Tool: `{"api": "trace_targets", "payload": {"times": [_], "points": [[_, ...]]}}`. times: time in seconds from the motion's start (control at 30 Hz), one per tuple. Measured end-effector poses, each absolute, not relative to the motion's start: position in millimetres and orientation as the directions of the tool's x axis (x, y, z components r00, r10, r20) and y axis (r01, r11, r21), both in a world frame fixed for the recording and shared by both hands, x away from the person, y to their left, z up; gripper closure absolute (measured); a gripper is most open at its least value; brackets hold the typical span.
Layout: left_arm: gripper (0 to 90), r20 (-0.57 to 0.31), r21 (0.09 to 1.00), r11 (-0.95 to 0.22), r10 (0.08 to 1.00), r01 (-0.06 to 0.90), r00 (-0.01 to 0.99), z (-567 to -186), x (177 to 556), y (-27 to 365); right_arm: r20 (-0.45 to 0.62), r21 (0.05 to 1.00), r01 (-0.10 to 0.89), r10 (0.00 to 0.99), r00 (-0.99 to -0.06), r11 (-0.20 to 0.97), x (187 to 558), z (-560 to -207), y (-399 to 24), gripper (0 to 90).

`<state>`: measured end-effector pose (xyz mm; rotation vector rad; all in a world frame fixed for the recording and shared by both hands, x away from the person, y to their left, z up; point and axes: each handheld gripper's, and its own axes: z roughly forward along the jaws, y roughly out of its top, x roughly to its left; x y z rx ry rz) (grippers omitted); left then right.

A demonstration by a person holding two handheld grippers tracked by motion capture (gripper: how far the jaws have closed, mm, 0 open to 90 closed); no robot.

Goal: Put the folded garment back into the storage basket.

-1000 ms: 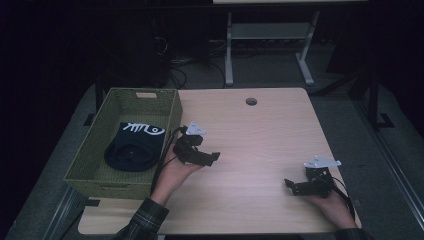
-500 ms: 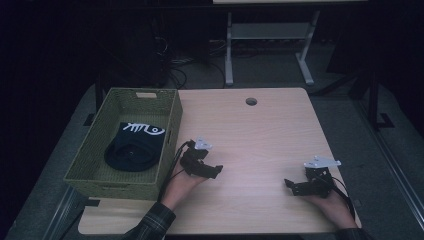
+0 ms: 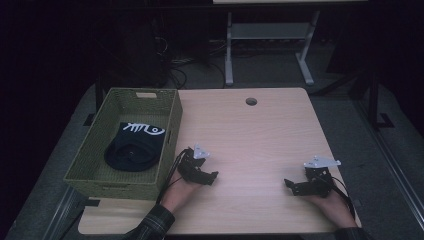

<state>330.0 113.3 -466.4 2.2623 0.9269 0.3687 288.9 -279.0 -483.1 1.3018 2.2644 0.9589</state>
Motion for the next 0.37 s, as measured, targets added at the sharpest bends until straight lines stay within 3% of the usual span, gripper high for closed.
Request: {"api": "trace_targets", "payload": {"times": [0.37], "points": [[12.7,0.006,0.699,-0.523,0.686,0.487,0.728,-475.3,322.7,115.9,0.028,0.707,0.617,0.857,-0.514,0.346,288.6,-483.0,-278.8,4.0]]}}
